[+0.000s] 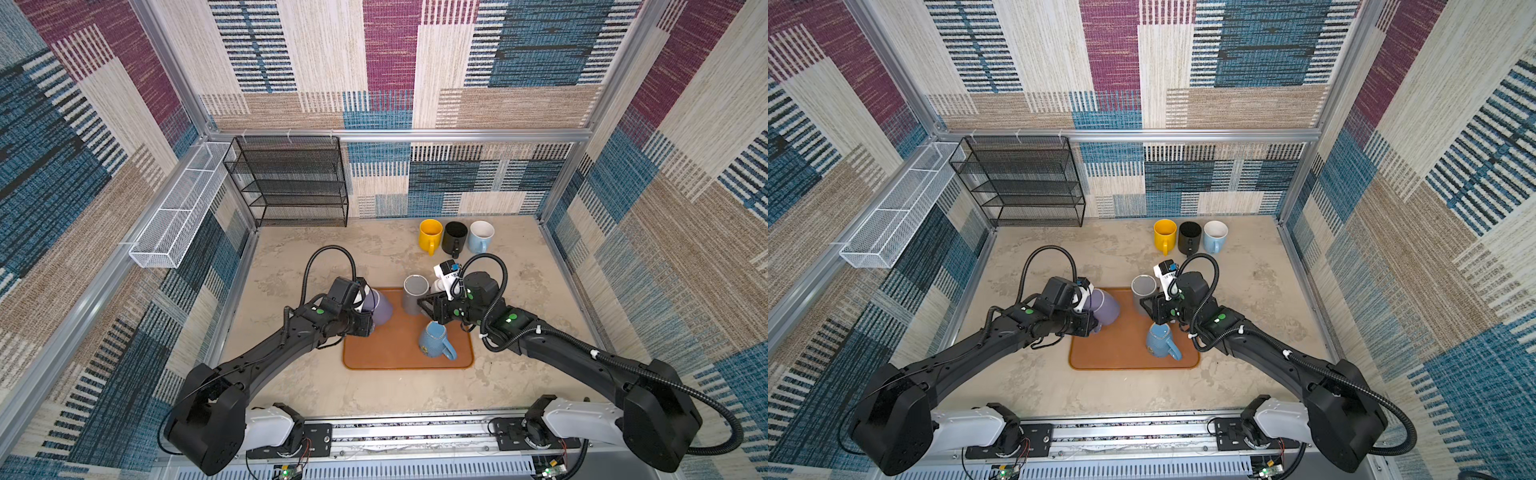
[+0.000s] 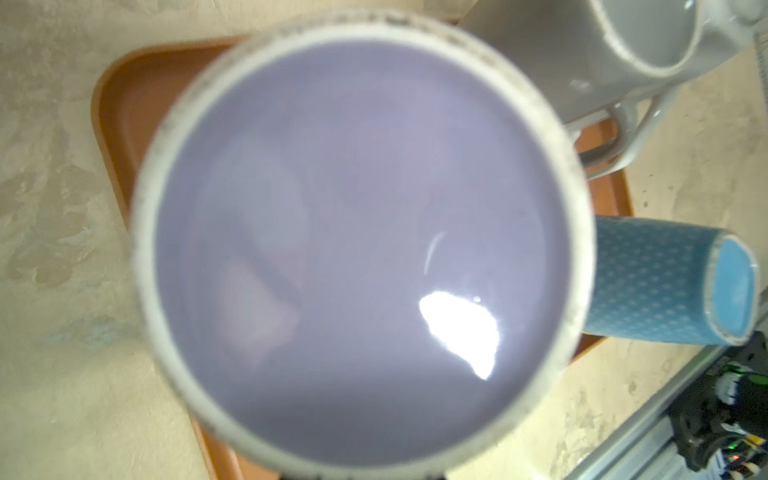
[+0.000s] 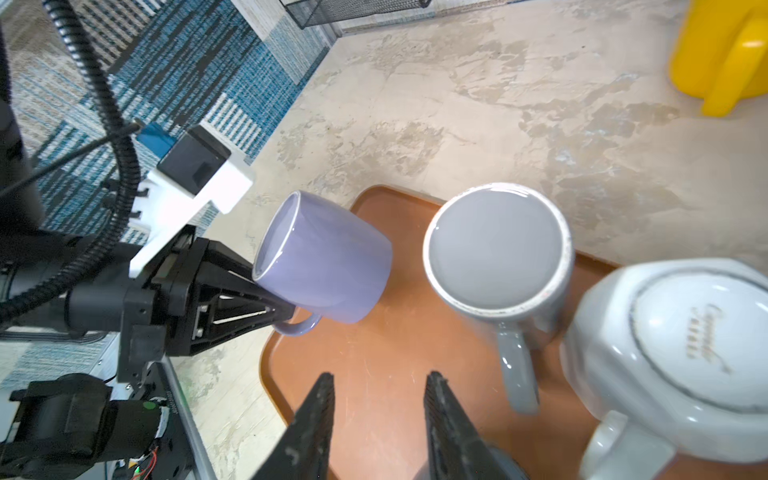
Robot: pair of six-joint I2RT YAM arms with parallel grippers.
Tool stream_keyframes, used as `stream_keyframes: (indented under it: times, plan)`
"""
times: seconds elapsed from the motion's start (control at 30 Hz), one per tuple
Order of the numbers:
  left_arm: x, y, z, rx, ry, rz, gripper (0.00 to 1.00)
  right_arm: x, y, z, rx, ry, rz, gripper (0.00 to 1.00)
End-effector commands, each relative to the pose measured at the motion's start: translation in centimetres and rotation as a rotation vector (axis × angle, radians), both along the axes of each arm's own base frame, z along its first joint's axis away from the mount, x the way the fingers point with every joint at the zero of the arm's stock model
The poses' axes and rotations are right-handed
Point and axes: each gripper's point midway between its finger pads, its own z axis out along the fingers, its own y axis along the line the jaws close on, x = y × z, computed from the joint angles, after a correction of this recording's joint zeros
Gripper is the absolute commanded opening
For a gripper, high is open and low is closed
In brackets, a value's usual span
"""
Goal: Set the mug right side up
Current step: 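Lift and tilt the lavender mug with the left gripper toward the right gripper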
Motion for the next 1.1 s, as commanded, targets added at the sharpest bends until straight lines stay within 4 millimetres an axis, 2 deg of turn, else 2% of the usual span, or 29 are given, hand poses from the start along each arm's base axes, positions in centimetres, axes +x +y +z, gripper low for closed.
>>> stream_keyframes:
  times: [0.0,0.23,0.57,0.73,0.8,1.07]
  plan:
    - [1.5,-1.5,3.2,-0.152,-0.095,-0.01,0.0,-0.3,1.7,1.9,0.123,-0.027,0.064,0.39]
    - [2.3,-1.2,5.9,-0.301,-0.176,0.02,0.0,-1.2,2.7,1.8,0.208,0.014,0.117,0.39]
    - [2.3,-2.1,10.4,-0.514,-0.281,-0.009,0.0,-2.0,3.3,2.0,0.291,0.04,0.155,0.4]
    - [2.3,-2.7,12.7,-0.635,-0.334,-0.04,0.0,-2.3,3.6,2.8,0.338,0.037,0.177,0.41]
    - [1.6,-3.3,13.6,-0.677,-0.34,-0.101,0.0,-2.5,3.8,3.4,0.358,0.033,0.19,0.41]
    - [0.7,-3.9,16.8,-0.784,-0.412,-0.177,0.0,-2.5,4.4,5.6,0.427,0.0,0.221,0.43]
